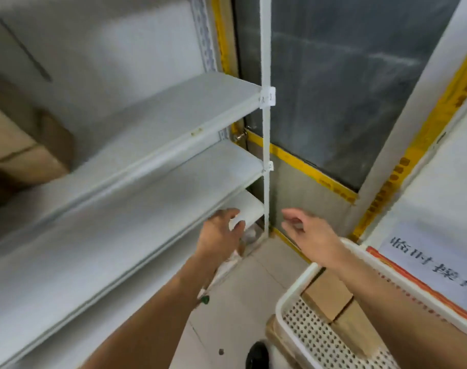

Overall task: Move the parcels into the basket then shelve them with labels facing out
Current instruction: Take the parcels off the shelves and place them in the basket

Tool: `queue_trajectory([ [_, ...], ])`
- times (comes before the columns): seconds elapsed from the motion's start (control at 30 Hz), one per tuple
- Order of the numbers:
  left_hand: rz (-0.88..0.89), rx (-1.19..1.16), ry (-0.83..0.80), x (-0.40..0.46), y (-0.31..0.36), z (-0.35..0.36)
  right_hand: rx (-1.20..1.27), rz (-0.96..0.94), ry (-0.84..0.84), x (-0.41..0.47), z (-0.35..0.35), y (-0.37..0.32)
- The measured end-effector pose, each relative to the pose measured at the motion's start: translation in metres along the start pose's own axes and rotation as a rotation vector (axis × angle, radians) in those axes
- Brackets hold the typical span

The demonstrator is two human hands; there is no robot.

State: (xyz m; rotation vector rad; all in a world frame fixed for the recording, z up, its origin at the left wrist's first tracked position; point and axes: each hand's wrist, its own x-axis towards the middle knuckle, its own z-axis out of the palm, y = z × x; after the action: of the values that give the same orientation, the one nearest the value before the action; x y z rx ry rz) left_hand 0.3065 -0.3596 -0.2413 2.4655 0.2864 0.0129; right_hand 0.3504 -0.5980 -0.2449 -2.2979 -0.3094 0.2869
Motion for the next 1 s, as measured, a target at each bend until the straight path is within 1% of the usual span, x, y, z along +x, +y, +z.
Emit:
queue_trajectory([
  [0.17, -0.089, -0.001, 0.285, -0.045, -0.03, -0.097, 0.037, -0.263, -0.108, 0.031, 0.028, -0.094],
  [0.3, -0.158, -0.006, 0.467, -0.089, -0.056, -0.162, 0.027, -0.452, -0.222, 0.041, 0.055, -0.177],
  [0.4, -0.21, 0.03, 0.594, -0.117, -0.079, -0.205, 0.025, -0.556, -0.268, 0.042, 0.082, -0.237],
  [0.5, -0.254, 0.053, 0.709, -0.14, -0.102, -0.242, 0.038, -0.641, -0.276, 0.044, 0.118, -0.29],
  [0.6, -0.279, 0.096, 0.826, -0.162, -0.128, -0.278, 0.046, -0.717, -0.338, 0.037, 0.153, -0.343],
  [0.7, -0.325, 0.137, 0.96, -0.184, -0.162, -0.313, 0.056, -0.751, -0.43, 0.028, 0.195, -0.39],
  [0.83, -0.463, 0.194, 1.125, -0.206, -0.21, -0.353, 0.113, -0.746, -0.516, 0.015, 0.254, -0.448],
  [0.9, -0.552, 0.181, 1.143, -0.21, -0.233, -0.368, 0.144, -0.71, -0.543, 0.009, 0.282, -0.472],
  [1.0, -0.663, 0.064, 1.076, -0.211, -0.263, -0.381, 0.217, -0.59, -0.59, 0.005, 0.315, -0.498],
])
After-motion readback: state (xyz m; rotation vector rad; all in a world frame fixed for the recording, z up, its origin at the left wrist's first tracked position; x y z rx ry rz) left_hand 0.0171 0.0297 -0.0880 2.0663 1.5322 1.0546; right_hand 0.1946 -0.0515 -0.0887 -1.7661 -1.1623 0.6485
